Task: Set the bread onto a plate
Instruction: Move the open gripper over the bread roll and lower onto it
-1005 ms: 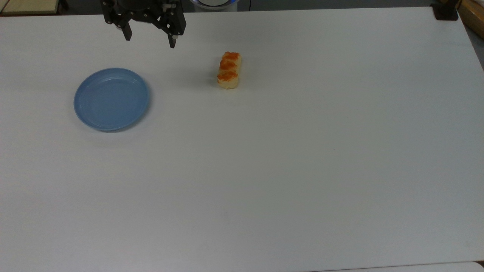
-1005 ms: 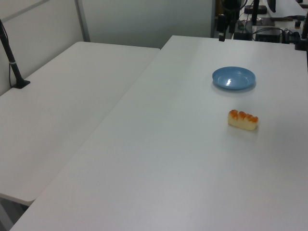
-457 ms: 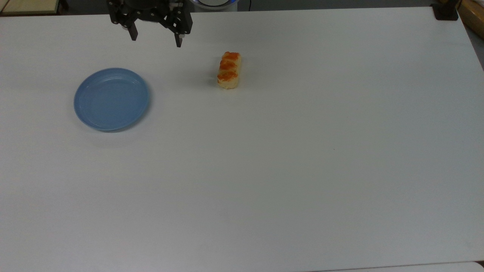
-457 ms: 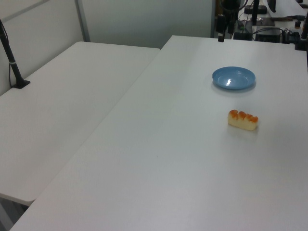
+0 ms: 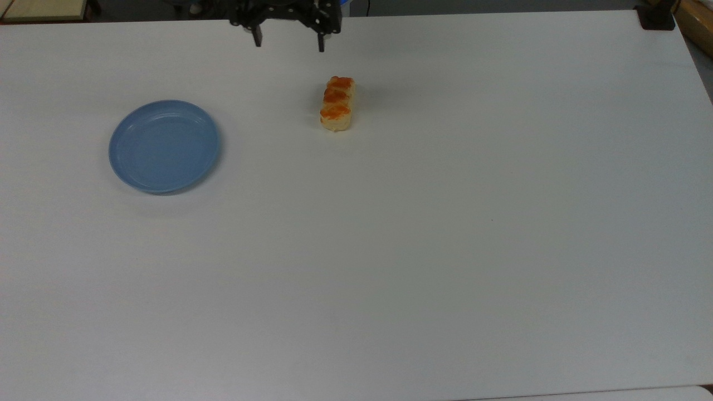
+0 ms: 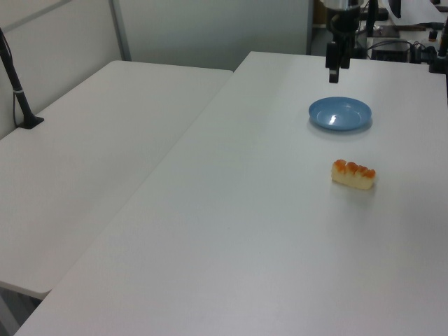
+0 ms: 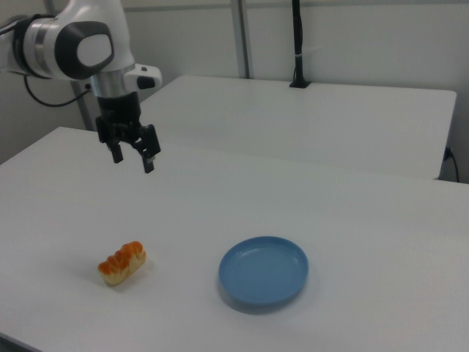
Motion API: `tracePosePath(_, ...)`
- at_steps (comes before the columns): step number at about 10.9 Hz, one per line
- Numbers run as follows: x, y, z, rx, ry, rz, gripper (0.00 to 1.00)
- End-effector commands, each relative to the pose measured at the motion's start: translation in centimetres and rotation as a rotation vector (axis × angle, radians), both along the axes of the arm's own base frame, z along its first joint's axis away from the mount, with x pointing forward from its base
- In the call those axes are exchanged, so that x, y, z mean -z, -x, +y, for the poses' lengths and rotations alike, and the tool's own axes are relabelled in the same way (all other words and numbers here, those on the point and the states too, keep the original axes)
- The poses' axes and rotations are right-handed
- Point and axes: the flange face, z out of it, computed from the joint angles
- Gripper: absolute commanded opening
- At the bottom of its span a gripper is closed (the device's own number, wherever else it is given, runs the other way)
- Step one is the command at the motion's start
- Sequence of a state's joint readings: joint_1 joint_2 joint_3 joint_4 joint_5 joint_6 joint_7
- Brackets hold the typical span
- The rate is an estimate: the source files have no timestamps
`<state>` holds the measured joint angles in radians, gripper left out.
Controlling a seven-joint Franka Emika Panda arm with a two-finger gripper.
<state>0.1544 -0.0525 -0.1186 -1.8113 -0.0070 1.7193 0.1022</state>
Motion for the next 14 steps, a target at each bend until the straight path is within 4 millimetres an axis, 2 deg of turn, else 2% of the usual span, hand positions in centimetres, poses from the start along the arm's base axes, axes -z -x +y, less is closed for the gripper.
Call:
tracePosePath(1,3.4,2.8,3.9,0.026,-0.003,0.018,1.00)
tracePosePath(3,7.8,3.7,6.2,0.019,0.019,0.022,1.00)
tracePosePath(6,11.5,4.7,6.8,0.002,0.028,0.036,1.00)
tracePosePath(7,12.8,5.3,7.9,-0.022,0.033,0.044,1.00)
tracePosePath(10,17.1,6.7,7.8,-0.039,0.069,0.066,1.00)
tracePosePath(12,19.7,6.6,7.8,-0.050,0.086,0.087,1.00)
tracePosePath(14,21.3,6.2,7.8,-0.055,0.093,0.095,1.00)
